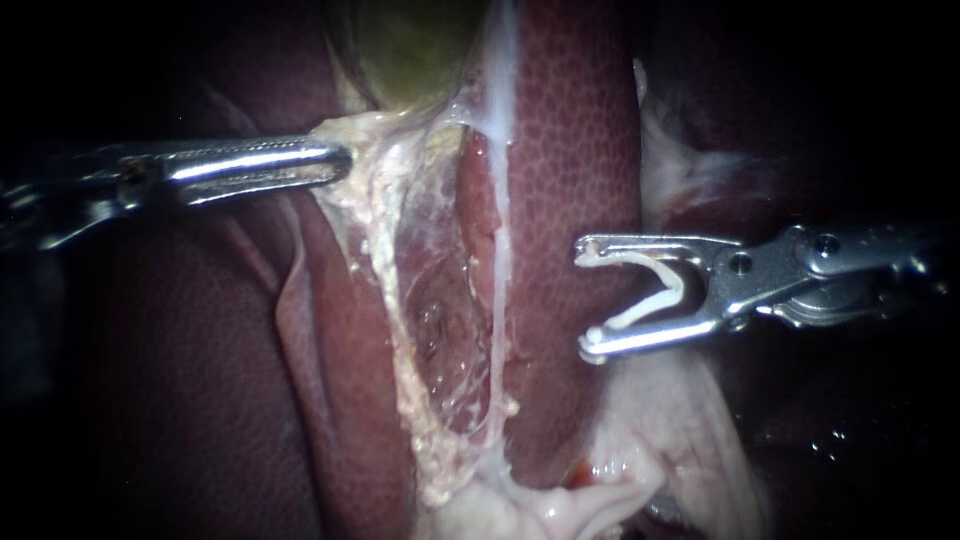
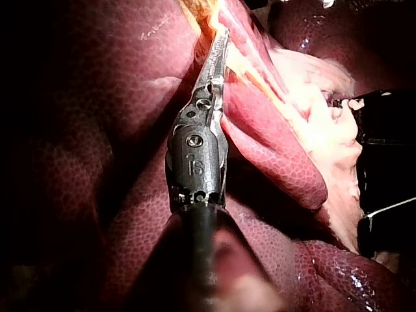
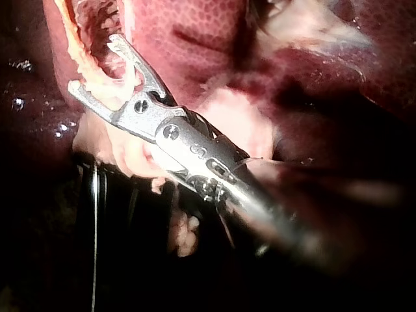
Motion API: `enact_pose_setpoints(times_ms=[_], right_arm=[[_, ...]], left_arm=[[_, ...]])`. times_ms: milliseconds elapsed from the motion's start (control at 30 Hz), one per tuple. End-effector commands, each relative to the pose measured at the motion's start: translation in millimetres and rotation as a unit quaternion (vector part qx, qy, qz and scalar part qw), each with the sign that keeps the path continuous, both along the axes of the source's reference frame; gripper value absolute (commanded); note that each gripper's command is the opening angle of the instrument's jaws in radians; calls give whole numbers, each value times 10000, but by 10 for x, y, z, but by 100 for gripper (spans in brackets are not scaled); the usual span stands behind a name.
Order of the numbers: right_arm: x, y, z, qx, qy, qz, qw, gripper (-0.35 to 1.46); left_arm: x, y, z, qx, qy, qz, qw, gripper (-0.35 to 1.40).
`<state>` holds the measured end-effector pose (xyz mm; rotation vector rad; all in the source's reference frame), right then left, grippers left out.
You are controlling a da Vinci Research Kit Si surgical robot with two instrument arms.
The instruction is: Grabbing gallbladder
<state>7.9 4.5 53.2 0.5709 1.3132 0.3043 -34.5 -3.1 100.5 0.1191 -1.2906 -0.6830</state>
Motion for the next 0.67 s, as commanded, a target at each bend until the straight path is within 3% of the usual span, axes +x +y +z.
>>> enact_pose_setpoints(times_ms=[33, 667], right_arm=[[0, 0, 0, 0, 0, -2, 10000, 60], [0, 0, 0, 0, -1, -1, 10000, 60]], left_arm=[[0, 0, 0, -1, 3, -6, 10000, -35], [0, -1, 0, -3, 10, -15, 10000, -35]])
